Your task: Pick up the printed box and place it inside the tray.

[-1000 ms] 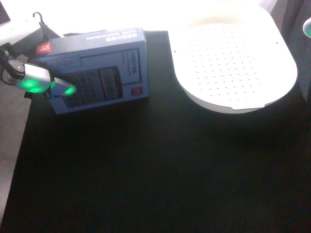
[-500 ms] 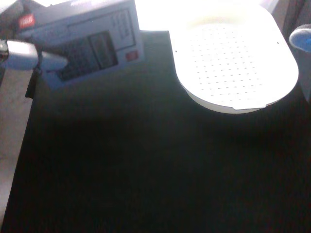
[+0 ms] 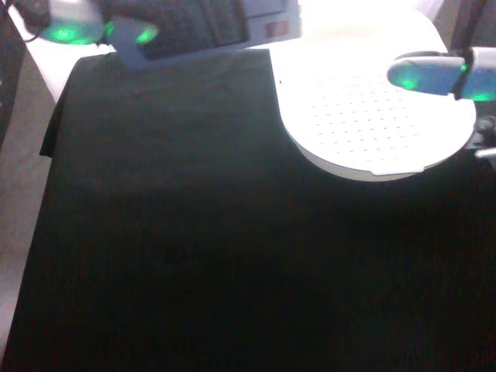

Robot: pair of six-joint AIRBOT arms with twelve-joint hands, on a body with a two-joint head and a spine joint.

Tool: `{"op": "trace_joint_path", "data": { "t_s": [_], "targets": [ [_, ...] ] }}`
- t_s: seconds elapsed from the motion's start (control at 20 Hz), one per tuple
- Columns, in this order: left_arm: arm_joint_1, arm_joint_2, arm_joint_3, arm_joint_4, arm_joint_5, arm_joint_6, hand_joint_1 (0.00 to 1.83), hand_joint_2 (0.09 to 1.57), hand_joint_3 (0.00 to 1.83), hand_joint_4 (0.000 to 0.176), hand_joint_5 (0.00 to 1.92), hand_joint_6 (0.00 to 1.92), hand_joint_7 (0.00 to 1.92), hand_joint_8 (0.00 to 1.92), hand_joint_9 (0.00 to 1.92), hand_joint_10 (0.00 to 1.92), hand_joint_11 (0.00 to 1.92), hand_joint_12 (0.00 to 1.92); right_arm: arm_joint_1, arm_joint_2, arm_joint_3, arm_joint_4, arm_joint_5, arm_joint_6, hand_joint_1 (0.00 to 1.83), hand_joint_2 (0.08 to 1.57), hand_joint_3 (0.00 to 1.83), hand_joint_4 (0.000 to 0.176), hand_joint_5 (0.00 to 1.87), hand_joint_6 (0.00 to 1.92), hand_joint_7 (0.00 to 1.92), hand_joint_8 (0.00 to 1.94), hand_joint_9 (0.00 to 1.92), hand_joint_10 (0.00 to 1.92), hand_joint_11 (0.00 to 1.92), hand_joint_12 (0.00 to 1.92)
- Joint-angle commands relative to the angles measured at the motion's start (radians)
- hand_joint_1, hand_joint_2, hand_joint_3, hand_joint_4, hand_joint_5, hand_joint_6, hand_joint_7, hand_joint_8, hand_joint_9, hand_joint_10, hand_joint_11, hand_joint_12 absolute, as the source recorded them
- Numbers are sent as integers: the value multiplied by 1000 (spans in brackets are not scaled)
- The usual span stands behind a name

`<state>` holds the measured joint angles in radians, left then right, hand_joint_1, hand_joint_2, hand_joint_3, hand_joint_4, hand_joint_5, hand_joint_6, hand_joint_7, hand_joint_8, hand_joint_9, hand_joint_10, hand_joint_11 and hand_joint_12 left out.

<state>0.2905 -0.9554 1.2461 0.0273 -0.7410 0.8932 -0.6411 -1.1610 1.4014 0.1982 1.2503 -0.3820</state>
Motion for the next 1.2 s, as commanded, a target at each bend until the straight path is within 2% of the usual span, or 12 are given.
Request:
{"op": "trace_joint_path", "data": {
  "t_s": [0.0,0.2,0.6,0.65,0.7,0.75,0.8,0.85,0.9,0.95,1.05,1.15],
  "targets": [
    [-24,0,-6,0,-130,-5,1284,1062,0,0,1082,622,1131,963,1110,1356,972,1762,26,-8,15,12,95,20,622,612,0,176,0,0,6,2,0,0,33,53],
    [-35,-34,-25,12,-189,3,1287,1063,0,0,1101,569,1108,1029,1090,1401,949,1757,54,-74,71,6,77,105,625,596,0,176,0,0,12,1,34,5,0,431],
    [-15,-107,-24,10,-248,9,1284,1064,0,0,1112,509,1119,1010,1118,1245,971,1656,83,-141,76,9,74,105,570,647,10,176,0,0,95,7,85,9,0,534],
    [-5,-117,-23,2,-261,9,1203,1060,0,0,1112,695,1124,921,1121,1353,995,1716,85,-146,76,9,74,105,582,653,5,176,0,0,117,4,87,5,0,628],
    [2,-125,-20,-3,-267,9,1184,1067,2,0,1086,780,1131,802,1118,1357,1009,1734,85,-150,76,11,74,105,597,658,2,167,0,0,194,10,160,20,0,785],
    [7,-131,-17,-9,-271,9,1182,1069,0,0,1083,795,1153,753,1113,1356,1007,1749,85,-153,75,13,74,105,610,670,3,125,0,0,268,13,226,27,0,913],
    [13,-138,-14,-12,-274,8,1262,1069,0,0,1112,556,1105,1003,1102,1307,989,1731,86,-157,76,19,74,105,706,758,9,18,190,9,415,15,371,40,5,1077],
    [18,-143,-12,-17,-278,8,1260,1056,0,0,1131,596,1120,912,1081,1129,969,1653,86,-160,77,23,75,105,819,854,13,0,409,27,596,34,602,81,306,1003],
    [25,-151,-9,-21,-282,8,1278,1067,1,0,1129,507,1090,1041,1079,1253,977,1701,92,-162,77,24,75,105,975,948,6,0,852,99,1041,134,1081,227,787,875],
    [26,-152,-8,-21,-281,8,1280,1074,0,0,1110,509,1079,1080,1074,1326,972,1737,92,-162,77,24,75,105,1136,1027,5,0,1077,583,1294,163,1323,319,997,864],
    [37,-151,-6,-30,-283,8,1287,1058,0,0,1123,510,1130,981,1104,1263,1014,1674,92,-162,77,24,77,105,1150,1105,2,0,993,941,1339,387,1229,914,973,1322],
    [42,-151,-3,-33,-284,8,1275,1059,0,0,1091,621,1137,915,1060,1108,938,1626,92,-161,77,24,78,105,1147,1104,1,0,995,959,1257,558,1166,1031,968,1464]
  ]
}}
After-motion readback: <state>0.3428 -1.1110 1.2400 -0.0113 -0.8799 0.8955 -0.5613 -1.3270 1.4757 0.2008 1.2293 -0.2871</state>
